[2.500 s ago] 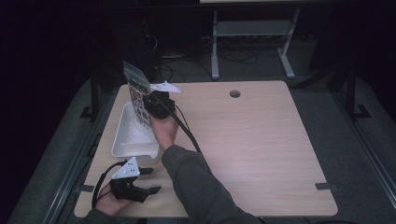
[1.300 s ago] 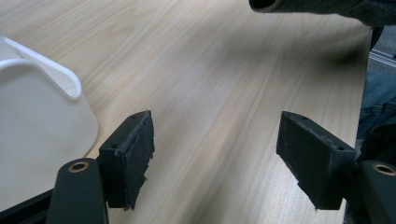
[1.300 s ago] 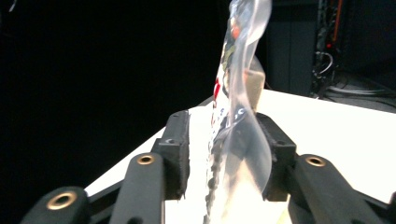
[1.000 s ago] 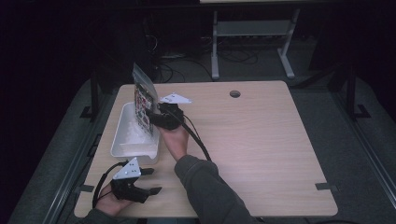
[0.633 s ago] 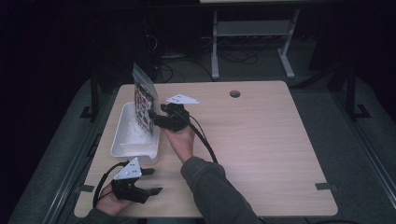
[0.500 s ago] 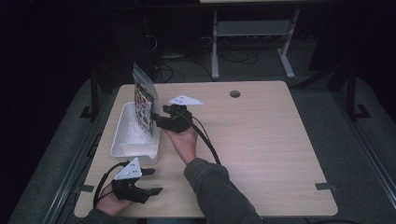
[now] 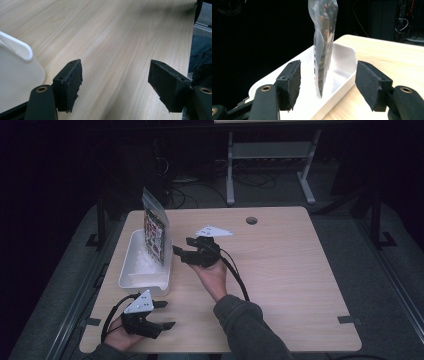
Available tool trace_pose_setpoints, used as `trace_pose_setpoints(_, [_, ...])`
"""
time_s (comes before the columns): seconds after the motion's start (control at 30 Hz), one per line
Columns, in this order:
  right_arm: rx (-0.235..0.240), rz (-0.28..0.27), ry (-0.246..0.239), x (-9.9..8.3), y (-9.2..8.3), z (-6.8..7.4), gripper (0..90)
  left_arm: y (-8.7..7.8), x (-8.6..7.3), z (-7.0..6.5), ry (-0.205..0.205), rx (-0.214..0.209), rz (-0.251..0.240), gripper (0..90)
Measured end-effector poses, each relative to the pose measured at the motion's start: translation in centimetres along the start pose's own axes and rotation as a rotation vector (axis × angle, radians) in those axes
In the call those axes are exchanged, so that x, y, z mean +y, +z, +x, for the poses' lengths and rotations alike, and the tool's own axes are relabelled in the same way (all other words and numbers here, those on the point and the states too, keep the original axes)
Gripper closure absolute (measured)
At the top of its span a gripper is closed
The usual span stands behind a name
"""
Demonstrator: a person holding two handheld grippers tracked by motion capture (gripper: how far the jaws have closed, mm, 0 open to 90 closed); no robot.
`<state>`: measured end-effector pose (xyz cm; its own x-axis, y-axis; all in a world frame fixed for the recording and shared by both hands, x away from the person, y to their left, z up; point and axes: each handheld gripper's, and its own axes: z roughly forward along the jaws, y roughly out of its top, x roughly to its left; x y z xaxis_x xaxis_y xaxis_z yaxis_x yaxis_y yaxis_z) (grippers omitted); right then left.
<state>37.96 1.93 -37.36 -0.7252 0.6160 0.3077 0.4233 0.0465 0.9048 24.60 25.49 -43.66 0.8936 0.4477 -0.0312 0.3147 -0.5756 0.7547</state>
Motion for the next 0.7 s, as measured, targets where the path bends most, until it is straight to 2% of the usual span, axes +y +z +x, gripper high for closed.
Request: trace_pose_setpoints(0.7, [-0.013,0.045,0.011,-1.5,-4.9,-3.0,32.3,0.3,0.1,-0.1,0.011,-0.013,0.002,26.5])
